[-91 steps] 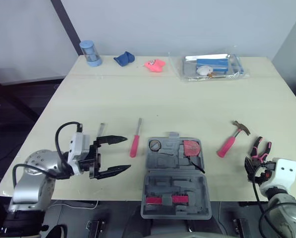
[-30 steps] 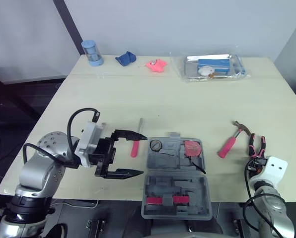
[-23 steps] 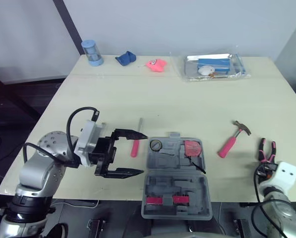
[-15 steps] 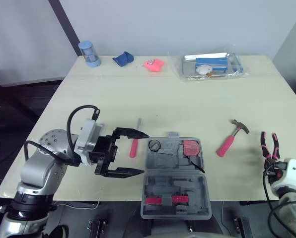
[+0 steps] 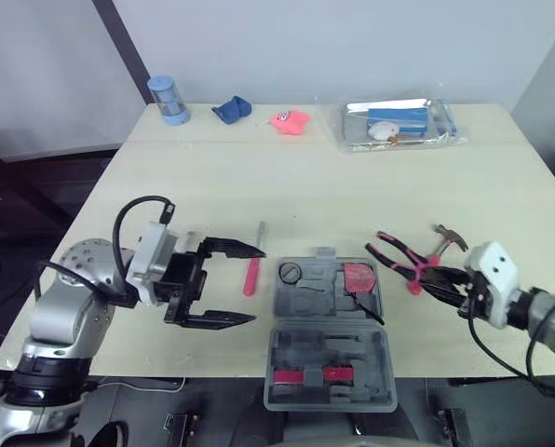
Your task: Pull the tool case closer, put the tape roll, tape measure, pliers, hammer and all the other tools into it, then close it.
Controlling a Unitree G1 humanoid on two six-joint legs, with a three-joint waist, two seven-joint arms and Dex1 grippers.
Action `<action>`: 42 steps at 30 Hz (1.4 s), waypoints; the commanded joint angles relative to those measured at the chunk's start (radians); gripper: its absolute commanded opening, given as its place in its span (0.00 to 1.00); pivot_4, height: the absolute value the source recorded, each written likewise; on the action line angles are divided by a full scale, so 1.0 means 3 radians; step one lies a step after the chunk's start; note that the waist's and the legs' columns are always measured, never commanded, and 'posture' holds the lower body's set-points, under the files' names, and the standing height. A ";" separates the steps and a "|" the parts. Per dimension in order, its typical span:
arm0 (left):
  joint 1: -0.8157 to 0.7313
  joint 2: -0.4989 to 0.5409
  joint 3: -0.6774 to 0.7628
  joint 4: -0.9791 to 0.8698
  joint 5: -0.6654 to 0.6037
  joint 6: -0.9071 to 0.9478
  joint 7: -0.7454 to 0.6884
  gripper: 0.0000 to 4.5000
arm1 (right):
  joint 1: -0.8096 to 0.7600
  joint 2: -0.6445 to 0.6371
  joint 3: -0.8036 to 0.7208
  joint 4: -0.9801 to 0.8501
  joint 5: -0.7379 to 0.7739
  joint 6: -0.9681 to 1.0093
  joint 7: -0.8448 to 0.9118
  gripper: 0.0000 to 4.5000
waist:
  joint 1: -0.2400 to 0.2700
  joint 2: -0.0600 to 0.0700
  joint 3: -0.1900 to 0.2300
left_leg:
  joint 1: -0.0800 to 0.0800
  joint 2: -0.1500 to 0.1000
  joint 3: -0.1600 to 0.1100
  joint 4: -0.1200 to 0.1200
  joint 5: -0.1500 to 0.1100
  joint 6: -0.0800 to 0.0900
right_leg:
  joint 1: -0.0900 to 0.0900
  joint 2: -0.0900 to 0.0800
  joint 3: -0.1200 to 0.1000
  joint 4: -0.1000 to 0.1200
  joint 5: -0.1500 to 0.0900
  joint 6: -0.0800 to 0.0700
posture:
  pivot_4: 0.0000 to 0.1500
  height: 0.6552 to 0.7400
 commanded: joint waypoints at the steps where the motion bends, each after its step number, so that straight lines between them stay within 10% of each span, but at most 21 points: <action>1: 0.0093 0.0098 0.0145 0.0057 0.0019 -0.0086 -0.0131 1.00 | -0.0495 -0.0156 0.0454 -0.0087 -0.0141 0.0110 0.0304 0.22 | 0.0007 -0.0002 0.0001 | -0.0002 0.0000 -0.0001 0.0000 0.0000 0.0000 | -0.0001 0.0000 -0.0001 -0.0001 0.0000 0.0000 | 1.00 1.00; 13: 0.0568 0.0309 0.0425 0.0380 0.0154 -0.0409 -0.0228 1.00 | -0.1792 0.0271 0.1800 0.0201 -0.0693 0.0659 0.0547 0.22 | 0.0010 -0.0010 0.0008 | -0.0024 -0.0001 -0.0015 0.0001 0.0000 -0.0001 | -0.0020 -0.0002 -0.0017 -0.0002 0.0000 -0.0001 | 1.00 1.00; 42: 0.0592 0.0369 0.0285 0.0635 0.0222 -0.0648 -0.0240 1.00 | -0.1999 0.0732 0.2453 0.0620 -0.1499 0.0603 0.0530 0.22 | -0.0005 -0.0011 0.0008 | -0.0031 -0.0001 -0.0014 0.0002 0.0001 -0.0001 | -0.0037 -0.0002 -0.0017 0.0014 0.0001 -0.0002 | 1.00 1.00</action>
